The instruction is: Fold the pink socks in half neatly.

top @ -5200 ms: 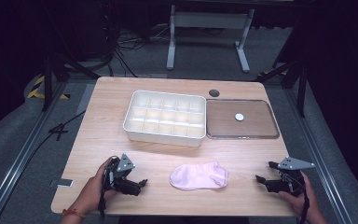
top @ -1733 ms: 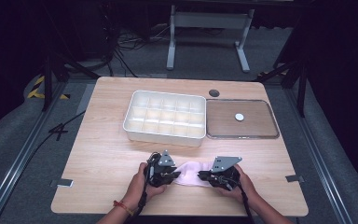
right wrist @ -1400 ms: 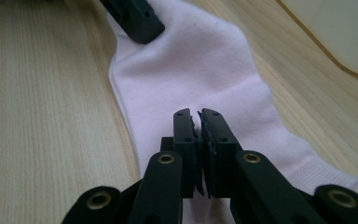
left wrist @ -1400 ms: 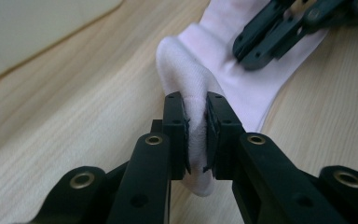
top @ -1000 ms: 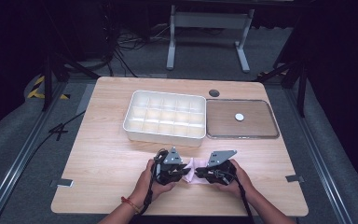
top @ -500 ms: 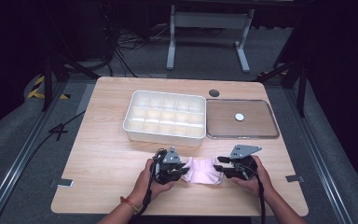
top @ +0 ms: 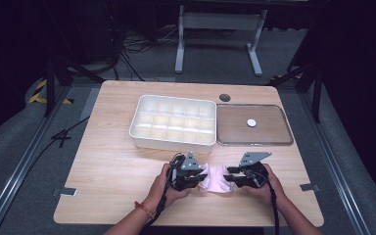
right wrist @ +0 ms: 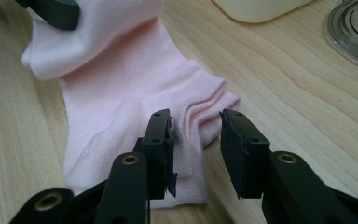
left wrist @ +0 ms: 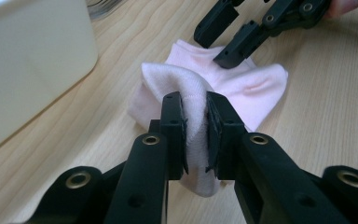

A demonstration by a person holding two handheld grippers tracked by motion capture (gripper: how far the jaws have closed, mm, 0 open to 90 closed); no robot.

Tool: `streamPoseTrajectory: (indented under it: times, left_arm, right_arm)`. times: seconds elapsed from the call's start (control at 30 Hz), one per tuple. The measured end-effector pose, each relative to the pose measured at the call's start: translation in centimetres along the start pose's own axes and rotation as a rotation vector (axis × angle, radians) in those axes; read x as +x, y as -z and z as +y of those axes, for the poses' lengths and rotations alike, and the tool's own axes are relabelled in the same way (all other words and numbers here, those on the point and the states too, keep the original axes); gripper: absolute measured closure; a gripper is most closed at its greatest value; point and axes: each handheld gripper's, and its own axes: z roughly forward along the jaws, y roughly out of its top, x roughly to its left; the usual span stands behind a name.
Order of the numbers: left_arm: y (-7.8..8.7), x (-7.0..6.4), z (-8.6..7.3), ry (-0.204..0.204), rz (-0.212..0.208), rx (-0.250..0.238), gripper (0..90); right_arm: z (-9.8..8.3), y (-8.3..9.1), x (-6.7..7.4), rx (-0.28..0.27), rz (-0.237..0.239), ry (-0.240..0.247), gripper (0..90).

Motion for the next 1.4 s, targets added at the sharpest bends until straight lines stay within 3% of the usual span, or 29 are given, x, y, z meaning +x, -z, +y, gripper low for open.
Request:
streamPoseTrajectory:
  times: [0.27, 0.53, 0.77, 1.03, 1.2, 1.3, 1.4]
  left_arm:
    - [-1.5, -0.5, 0.9, -0.028, 0.011, 0.027, 76.1]
    - [-2.4, -0.7, 1.2, -0.03, 0.015, 0.037, 77.9]
    - [-2.8, -1.0, 1.8, -0.023, -0.001, 0.003, 73.5]
    - [-1.1, -0.7, 2.4, -0.004, -0.017, -0.062, 66.1]
    - [1.3, -0.2, 2.4, 0.0, -0.017, -0.117, 67.0]
    - [2.0, 0.0, 1.8, -0.016, -0.027, -0.109, 73.4]
    - [1.6, -0.1, 0.4, -0.037, -0.045, -0.055, 77.8]
  right_arm:
    - [0.0, 0.0, 0.0, 0.001, 0.008, -0.001, 65.1]
    - [0.0, 0.0, 0.0, 0.0, 0.012, 0.002, 65.3]
    - [0.0, 0.0, -0.1, -0.001, 0.016, -0.001, 65.7]
    - [-0.1, 0.0, -0.1, -0.003, 0.019, -0.006, 66.3]
    - [-0.1, 0.0, -0.1, -0.004, 0.021, -0.009, 66.5]
    - [-0.1, 0.0, -0.1, -0.005, 0.022, -0.009, 66.6]
    - [-0.2, -0.1, -0.2, -0.008, 0.025, -0.01, 66.7]
